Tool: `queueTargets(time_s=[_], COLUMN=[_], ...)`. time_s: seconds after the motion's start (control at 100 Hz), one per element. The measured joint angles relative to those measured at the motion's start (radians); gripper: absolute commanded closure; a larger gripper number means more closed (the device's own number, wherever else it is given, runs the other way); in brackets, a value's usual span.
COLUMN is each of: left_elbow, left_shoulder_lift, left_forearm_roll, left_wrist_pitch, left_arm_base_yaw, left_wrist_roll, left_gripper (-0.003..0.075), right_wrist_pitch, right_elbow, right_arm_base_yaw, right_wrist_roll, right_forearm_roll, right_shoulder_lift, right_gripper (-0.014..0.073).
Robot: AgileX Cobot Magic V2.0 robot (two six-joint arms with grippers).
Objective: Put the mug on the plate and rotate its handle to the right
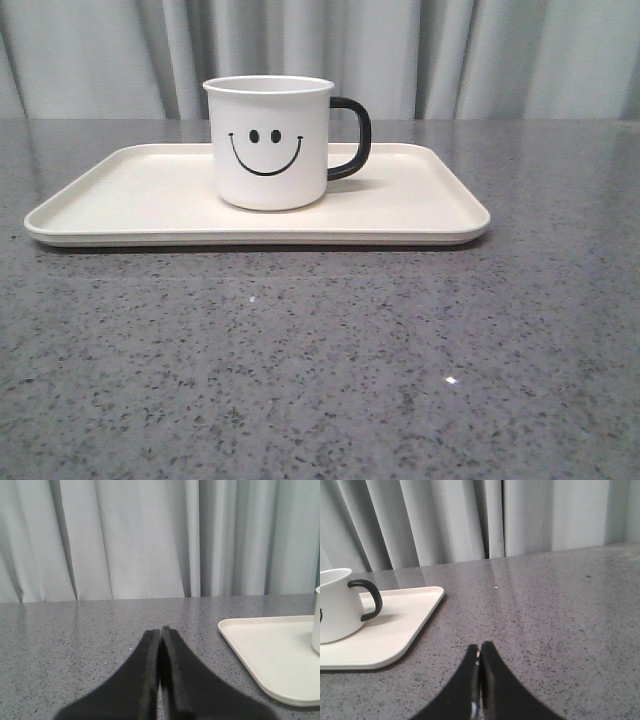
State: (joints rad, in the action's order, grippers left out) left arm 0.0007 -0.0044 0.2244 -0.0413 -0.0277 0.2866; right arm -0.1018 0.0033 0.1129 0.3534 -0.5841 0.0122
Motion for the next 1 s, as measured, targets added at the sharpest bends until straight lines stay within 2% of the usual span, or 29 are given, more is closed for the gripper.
queueTargets(time_s=[1.0], left_elbow=[0.000], left_shoulder_lift=[0.000], left_forearm_roll=[0.000], left_wrist_pitch=[0.000], left_arm_base_yaw=[0.000], left_wrist_roll=[0.000], left_gripper=[0.0740], right_wrist_pitch=[0.015], right_elbow=[0.023], right_arm_base_yaw=[0.000], right_wrist_roll=[0.006], right_forearm_roll=[-0.004], right_shoulder_lift=[0.000], right_gripper=[0.0705])
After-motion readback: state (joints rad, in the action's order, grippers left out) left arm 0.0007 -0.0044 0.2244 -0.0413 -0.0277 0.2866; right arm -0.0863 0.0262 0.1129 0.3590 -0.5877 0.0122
